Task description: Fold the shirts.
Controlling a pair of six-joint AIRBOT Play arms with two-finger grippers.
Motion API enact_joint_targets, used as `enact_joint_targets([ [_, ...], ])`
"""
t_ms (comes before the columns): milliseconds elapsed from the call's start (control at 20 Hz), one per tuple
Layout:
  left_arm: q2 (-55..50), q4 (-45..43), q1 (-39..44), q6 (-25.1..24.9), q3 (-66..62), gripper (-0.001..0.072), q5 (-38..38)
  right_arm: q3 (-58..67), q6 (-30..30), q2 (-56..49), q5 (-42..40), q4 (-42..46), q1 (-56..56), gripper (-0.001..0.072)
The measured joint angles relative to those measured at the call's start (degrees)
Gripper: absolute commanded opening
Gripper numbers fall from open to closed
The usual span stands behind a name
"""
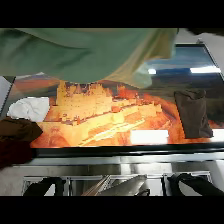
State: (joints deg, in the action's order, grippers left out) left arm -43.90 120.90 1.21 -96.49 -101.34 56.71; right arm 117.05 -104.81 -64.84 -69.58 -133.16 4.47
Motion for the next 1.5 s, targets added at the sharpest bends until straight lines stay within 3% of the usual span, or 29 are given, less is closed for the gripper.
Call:
enact_joint_targets([
  [250,0.7,-3.6,0.0,1.7,-7.5,0.0021,3.6,0.2,-1.4,8.5,2.4,10.3,-0.2,0.0018],
  [500,-8.5,-5.2,0.9,2.4,-3.2,0.0021,7.0,-9.3,-1.1,5.7,0.8,14.3,-0.2,0.0018],
  [650,-18.6,-6.1,3.0,2.6,3.6,0.0021,2.6,-19.9,0.0,0.7,1.3,15.3,-0.2,0.0018],
  [900,-41.7,-5.9,8.0,2.5,8.0,0.0022,-9.0,-36.9,2.4,-11.4,9.4,16.2,-0.2,0.0018],
  [950,-46.4,-5.8,8.9,2.5,6.9,0.0149,-9.9,-38.6,3.0,-14.3,11.0,16.2,-0.2,0.0018],
  [1000,-51.3,-5.6,9.7,2.4,5.0,0.0476,-10.0,-40.0,3.6,-17.5,12.2,16.0,-0.2,0.0018],
  [1050,-55.3,-5.5,10.3,2.4,2.8,0.0693,-9.8,-41.0,4.0,-20.3,13.0,15.6,-0.2,0.0018],
  [1250,-65.2,-5.3,9.5,4.5,-8.8,0.0696,-0.2,-42.4,4.7,-26.0,14.8,14.5,-0.7,0.0019],
  [1400,-64.8,-5.2,6.0,6.3,-14.3,0.0696,11.3,-42.1,4.8,-26.9,15.3,14.2,-3.4,0.0019],
  [1500,-60.7,-5.2,3.5,7.1,-11.3,0.0695,18.7,-41.9,4.9,-27.0,15.3,14.2,-6.0,0.0019],
])
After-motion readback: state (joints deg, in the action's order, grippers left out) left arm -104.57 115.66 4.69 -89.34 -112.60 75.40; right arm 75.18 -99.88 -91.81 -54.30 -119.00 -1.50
